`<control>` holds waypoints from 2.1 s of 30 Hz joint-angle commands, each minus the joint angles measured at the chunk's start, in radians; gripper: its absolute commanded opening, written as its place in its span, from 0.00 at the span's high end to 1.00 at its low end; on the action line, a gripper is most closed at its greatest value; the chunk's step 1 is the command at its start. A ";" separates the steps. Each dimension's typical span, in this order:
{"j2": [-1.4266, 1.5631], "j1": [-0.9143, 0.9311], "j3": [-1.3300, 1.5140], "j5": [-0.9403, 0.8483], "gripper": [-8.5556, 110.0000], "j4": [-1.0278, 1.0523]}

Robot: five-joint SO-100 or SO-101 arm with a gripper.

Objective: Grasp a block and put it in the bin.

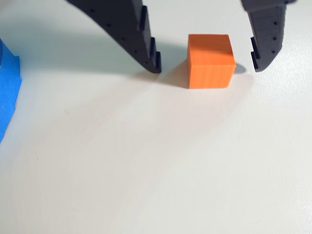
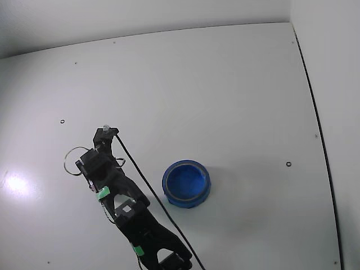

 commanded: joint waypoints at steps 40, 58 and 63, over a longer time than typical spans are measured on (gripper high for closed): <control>0.756 0.716 0.589 -0.014 0.93 -0.097; 0.773 0.721 0.749 -0.012 0.77 -0.259; 0.773 0.724 0.744 0.002 0.72 -0.253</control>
